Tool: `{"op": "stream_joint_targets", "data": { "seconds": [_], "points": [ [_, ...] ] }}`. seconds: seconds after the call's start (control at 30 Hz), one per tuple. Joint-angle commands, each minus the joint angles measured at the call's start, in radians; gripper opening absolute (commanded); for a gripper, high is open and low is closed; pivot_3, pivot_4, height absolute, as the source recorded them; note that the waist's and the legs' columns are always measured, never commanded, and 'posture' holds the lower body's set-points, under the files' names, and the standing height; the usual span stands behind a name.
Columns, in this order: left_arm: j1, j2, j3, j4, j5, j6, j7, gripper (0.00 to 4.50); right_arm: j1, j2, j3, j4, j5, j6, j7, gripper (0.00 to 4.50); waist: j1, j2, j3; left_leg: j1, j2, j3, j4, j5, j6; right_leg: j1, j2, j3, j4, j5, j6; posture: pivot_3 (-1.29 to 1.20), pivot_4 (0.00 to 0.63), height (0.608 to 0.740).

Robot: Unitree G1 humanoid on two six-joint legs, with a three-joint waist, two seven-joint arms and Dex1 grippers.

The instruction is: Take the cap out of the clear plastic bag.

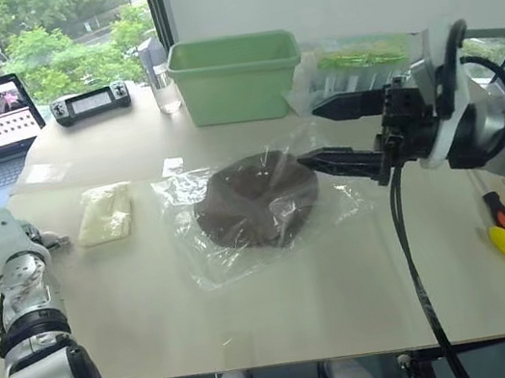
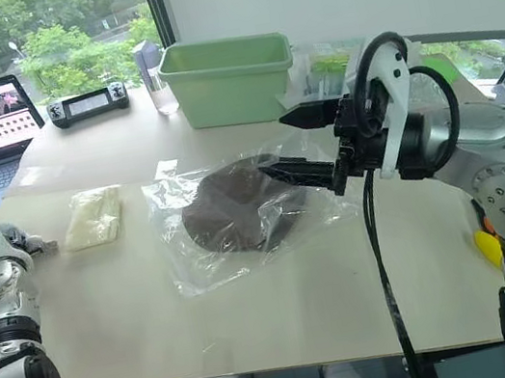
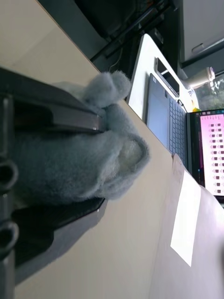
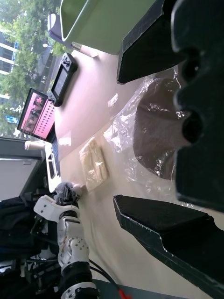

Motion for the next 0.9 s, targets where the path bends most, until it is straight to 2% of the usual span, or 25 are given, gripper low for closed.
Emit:
{"op": "stream_joint_targets", "data": {
  "seconds": [0.03,0.13,0.3,0.43,0.53,0.6,0.73,0.83,0.9],
  "points": [
    [0.009,-0.005,0.003,0.008,-0.011,-0.003,0.012,3.48,-0.026,-0.005,-0.019,-0.013,0.002,-0.008,0.007,4.5,0.0,0.0,0.0,0.0,0.0,0.0,0.0,0.0,0.0,0.0,0.0,0.0,0.0,0.0,0.0,0.0,0.15,0.74],
    [0.016,0.013,0.031,0.003,-0.018,-0.021,0.083,4.47,-0.022,-0.008,-0.021,-0.015,0.001,-0.006,0.009,4.5,-0.002,0.0,0.0,0.0,0.0,0.0,0.0,0.0,-0.001,0.0,0.0,0.0,0.0,0.0,0.001,0.0,0.15,0.74],
    [-0.016,-0.037,0.127,-0.134,-0.108,-0.314,0.097,4.47,-0.001,-0.012,-0.033,-0.029,0.023,0.007,0.012,4.5,-0.002,0.0,0.0,0.0,0.002,0.001,0.0,0.0,-0.001,-0.001,0.001,0.0,-0.001,0.001,-0.001,0.0,0.15,0.74],
    [-0.03,-0.073,0.062,-0.281,-0.064,-0.411,0.078,4.47,0.01,-0.023,-0.035,-0.043,0.044,0.024,0.019,4.5,0.0,-0.001,0.0,-0.001,0.002,0.001,0.0,0.0,-0.001,0.0,0.0,0.0,-0.002,0.002,-0.001,0.0,0.15,0.74],
    [-0.042,-0.099,-0.046,-0.401,-0.042,-0.41,-0.04,4.47,0.013,-0.043,-0.036,-0.046,0.079,0.067,0.033,4.5,0.0,-0.001,0.0,-0.001,0.001,0.002,0.0,0.001,-0.001,0.001,0.0,0.0,-0.004,0.004,-0.001,0.0,0.15,0.74],
    [-0.055,-0.135,-0.103,-0.467,-0.101,-0.355,-0.171,4.47,0.02,-0.061,-0.029,-0.053,0.09,0.083,0.046,4.5,0.0,-0.001,0.0,-0.001,0.001,0.002,0.0,0.001,-0.001,0.001,0.0,0.0,-0.005,0.004,0.0,0.0,0.15,0.74],
    [-0.004,-0.17,-0.25,-0.656,-0.241,-0.076,-0.483,4.47,0.021,-0.066,-0.021,-0.052,0.076,0.084,0.04,4.5,-0.005,-0.001,0.0,-0.001,0.002,0.003,0.0,0.001,-0.001,0.002,0.001,0.001,-0.01,0.007,0.001,0.0,0.15,0.74],
    [0.104,-0.103,-0.358,-0.902,-0.424,0.227,-0.748,4.47,0.02,-0.063,-0.019,-0.058,0.076,0.087,0.034,4.5,-0.031,-0.001,0.0,-0.002,0.002,0.003,0.0,0.001,-0.001,0.001,0.001,0.002,-0.011,0.007,0.001,0.0,0.15,0.74],
    [0.166,-0.025,-0.406,-1.016,-0.463,0.35,-0.865,4.47,0.023,-0.063,-0.016,-0.063,0.074,0.088,0.032,4.5,-0.052,-0.001,0.0,-0.003,0.004,0.004,-0.001,0.0,-0.001,0.0,0.003,0.003,-0.011,0.007,0.001,0.0,0.15,0.74]
  ]
}}
